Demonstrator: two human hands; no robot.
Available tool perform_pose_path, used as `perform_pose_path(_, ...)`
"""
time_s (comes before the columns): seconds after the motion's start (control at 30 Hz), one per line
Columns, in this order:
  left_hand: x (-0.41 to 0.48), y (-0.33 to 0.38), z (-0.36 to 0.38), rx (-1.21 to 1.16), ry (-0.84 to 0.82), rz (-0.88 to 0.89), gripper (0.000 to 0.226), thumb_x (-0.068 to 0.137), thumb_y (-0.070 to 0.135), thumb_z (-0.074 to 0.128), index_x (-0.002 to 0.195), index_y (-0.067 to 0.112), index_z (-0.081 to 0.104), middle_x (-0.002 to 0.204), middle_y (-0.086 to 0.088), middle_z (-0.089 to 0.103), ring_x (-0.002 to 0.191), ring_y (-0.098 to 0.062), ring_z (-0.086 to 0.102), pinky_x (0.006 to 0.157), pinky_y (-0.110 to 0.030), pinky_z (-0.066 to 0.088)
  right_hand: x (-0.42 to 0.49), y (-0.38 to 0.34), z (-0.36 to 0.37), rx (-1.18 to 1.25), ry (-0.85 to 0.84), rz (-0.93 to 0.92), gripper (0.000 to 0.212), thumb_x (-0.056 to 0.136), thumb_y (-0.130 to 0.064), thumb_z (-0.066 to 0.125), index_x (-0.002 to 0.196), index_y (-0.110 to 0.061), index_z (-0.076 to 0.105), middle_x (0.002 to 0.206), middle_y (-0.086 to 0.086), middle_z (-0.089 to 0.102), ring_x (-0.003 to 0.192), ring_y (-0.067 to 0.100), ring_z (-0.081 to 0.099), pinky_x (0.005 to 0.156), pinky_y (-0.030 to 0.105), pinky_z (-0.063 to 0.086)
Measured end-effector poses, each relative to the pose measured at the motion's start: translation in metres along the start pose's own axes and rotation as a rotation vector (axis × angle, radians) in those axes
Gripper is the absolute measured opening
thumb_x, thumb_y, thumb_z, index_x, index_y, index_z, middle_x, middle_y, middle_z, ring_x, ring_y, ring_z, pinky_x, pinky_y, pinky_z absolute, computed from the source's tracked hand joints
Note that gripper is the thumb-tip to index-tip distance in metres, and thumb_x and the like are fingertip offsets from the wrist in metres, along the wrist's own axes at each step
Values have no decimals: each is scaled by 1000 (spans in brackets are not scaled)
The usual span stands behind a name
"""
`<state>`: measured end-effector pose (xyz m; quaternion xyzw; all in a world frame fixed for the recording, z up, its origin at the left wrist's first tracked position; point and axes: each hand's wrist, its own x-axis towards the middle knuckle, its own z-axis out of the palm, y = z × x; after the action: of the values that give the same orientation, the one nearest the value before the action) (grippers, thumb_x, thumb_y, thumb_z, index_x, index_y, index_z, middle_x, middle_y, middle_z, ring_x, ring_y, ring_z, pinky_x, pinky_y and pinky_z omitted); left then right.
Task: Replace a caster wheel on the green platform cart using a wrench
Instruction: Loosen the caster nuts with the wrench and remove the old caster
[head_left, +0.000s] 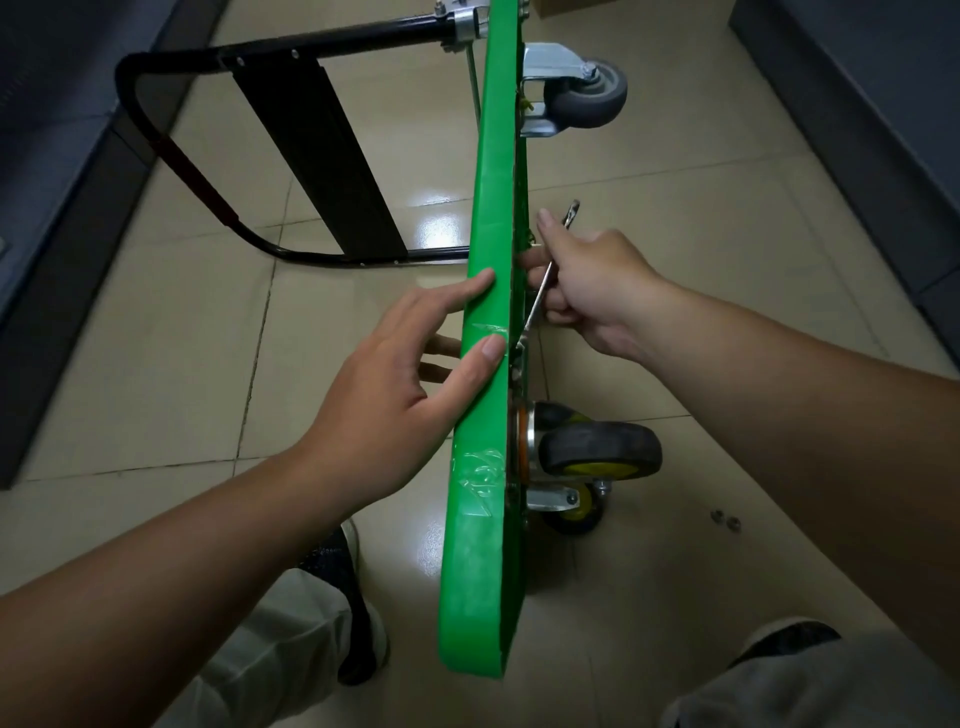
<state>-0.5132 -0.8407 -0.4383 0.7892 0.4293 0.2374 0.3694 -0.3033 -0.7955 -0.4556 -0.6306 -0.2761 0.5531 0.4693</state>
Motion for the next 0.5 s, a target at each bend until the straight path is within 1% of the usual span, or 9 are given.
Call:
perform_pose_path(0.07, 0, 0, 0, -1, -1, -1, 61, 94, 66, 48, 152, 47, 42, 134, 25, 51, 114, 4, 60, 83, -21, 58, -1, -4, 1, -23, -23, -35, 49, 108, -45, 43, 93, -4, 67, 54, -2, 54, 41, 10, 37, 42, 24, 29)
perform_pose_path(0.1, 1, 0, -1, -2, 0, -1, 61, 94, 65, 48, 152, 47, 43, 134, 24, 51, 114, 4, 61, 83, -22, 59, -2, -7, 0, -29, -40, -42, 48, 109, -42, 40, 94, -4, 65, 56, 0, 55, 41, 10, 37, 42, 23, 29)
perform_pose_path(0.2, 1, 0, 0, -7, 1, 0, 61, 94, 66, 49, 152, 47, 43, 135, 26, 51, 114, 4, 60, 83, -22, 59, -9, -15, -8, -72, -82, -49, 28, 109, -25, 41, 110, -3, 59, 67, 6, 61, 41, 9, 42, 38, 20, 32)
perform_pose_path(0.27, 0, 0, 0, -7, 1, 2, 61, 94, 66, 49, 152, 48, 43, 134, 27, 50, 114, 5, 60, 83, -20, 58, -13, -19, -15, -84, -130, -70, 20, 108, -20, 46, 111, -5, 60, 72, 7, 65, 43, 8, 46, 39, 18, 35)
perform_pose_path(0.37, 0, -1, 0, -16, 2, -1, 62, 94, 66, 49, 152, 47, 43, 135, 27, 51, 114, 5, 60, 84, -20, 58, -17, -20, -18, -32, -180, -107, 22, 107, -23, 52, 114, -4, 61, 74, 6, 65, 49, 9, 48, 43, 18, 37)
perform_pose_path(0.5, 1, 0, 0, -17, 1, -3, 62, 93, 66, 50, 152, 47, 44, 135, 25, 51, 114, 4, 61, 84, -23, 59, -17, -19, -13, -33, -175, -151, 30, 105, -25, 57, 119, 0, 63, 78, 8, 64, 51, 9, 48, 45, 18, 38)
